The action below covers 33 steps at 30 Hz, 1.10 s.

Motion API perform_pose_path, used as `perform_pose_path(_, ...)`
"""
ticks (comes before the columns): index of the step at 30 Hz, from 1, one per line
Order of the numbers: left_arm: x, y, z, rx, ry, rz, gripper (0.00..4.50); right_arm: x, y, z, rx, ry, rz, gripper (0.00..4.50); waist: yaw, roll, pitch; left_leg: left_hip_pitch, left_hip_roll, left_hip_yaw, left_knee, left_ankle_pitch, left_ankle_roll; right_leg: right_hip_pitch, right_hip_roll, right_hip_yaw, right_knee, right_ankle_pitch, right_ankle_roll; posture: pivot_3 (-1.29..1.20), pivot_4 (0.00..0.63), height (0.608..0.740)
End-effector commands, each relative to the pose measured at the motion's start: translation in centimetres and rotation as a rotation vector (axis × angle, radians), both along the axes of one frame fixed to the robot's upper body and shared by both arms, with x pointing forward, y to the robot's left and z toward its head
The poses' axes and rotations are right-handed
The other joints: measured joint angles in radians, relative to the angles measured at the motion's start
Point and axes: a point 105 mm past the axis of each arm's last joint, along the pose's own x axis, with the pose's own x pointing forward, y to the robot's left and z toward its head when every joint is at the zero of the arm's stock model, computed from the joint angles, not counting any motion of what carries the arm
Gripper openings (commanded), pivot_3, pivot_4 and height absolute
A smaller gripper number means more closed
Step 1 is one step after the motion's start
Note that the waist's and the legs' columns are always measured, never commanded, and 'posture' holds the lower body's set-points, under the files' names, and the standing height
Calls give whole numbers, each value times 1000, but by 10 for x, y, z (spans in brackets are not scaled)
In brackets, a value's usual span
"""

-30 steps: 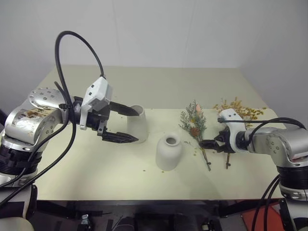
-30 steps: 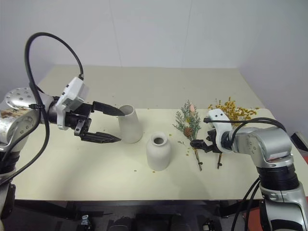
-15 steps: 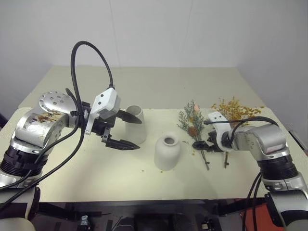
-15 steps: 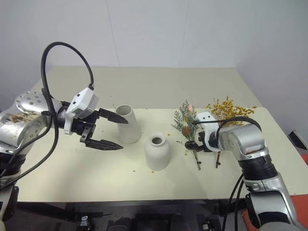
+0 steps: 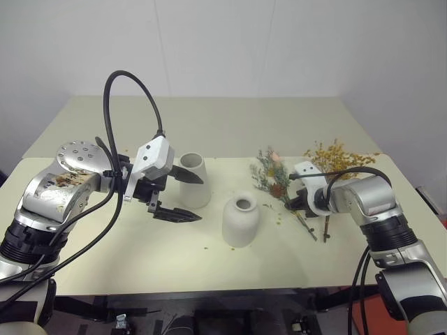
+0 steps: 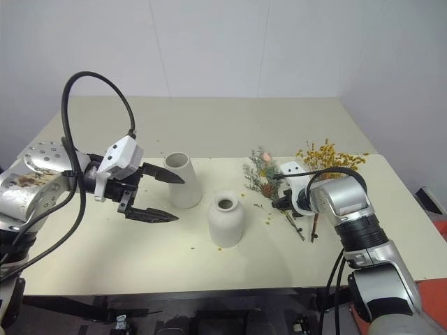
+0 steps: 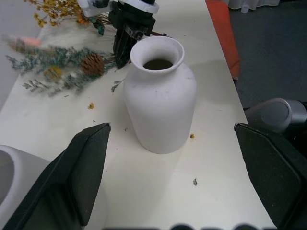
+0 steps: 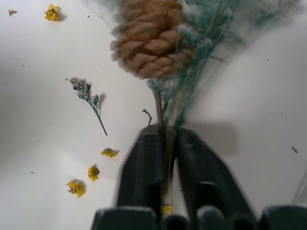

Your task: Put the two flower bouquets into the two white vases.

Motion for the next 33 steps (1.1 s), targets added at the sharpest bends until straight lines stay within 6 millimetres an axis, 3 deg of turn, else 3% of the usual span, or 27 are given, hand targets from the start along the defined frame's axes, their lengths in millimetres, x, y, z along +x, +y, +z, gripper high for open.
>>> perform_pose_path(1, -2, 1, 11, -13, -64, -3, 4500, 3, 3, 7, 7, -26, 12, 35, 0, 0, 0, 0, 0, 0, 0, 0, 0, 0, 0, 0, 0, 0, 0, 0, 150, 740)
perform_pose_path(7, -2, 2, 17, -51, -94, 1, 4500, 13, -3, 32, 17, -184, -42, 35, 0, 0, 0, 0, 0, 0, 0, 0, 0, 0, 0, 0, 0, 0, 0, 0, 150, 740)
perform_pose_path(11, 0, 7, 23, -90, -102, 35, 4500, 19, -9, 79, 43, -426, -100, 35, 1, 0, 0, -1, 0, 0, 0, 0, 0, -1, 0, 0, 0, 0, 0, 0, 150, 740)
perform_pose_path(15, 3, 20, 29, -124, -116, 97, 4500, 19, 0, 134, 84, -702, -94, 35, 0, 0, 0, -1, 0, 0, 0, 0, 0, -1, 0, 0, 0, 0, 0, 0, 150, 740)
perform_pose_path(17, 3, 27, 35, -155, -121, 125, 4500, 15, 14, 165, 171, -841, -52, 35, -3, 0, 0, -1, 0, 0, 0, 0, 0, -1, 0, 0, 1, 0, 0, 0, 150, 740)
perform_pose_path(20, 1, 40, 44, -203, -125, 168, 4500, 0, 38, 205, 454, -1007, 48, 35, -8, 1, 1, 0, 1, 0, 0, 0, 0, -1, 1, 0, 1, 0, 0, 0, 150, 740)
perform_pose_path(25, 0, 60, 42, -209, -108, 266, 4500, -14, 61, 224, 817, -1040, 170, 35, -3, 1, 1, 0, 1, -1, 0, 0, 0, -1, 1, 0, 1, 3, -4, 0, 150, 740)
perform_pose_path(33, -12, 79, 44, -221, -83, 365, 4500, -22, 119, 227, 994, -1028, 423, 35, -6, 2, 1, 0, 1, -1, 0, 0, 0, -1, 1, -1, 1, 3, -4, 0, 150, 740)
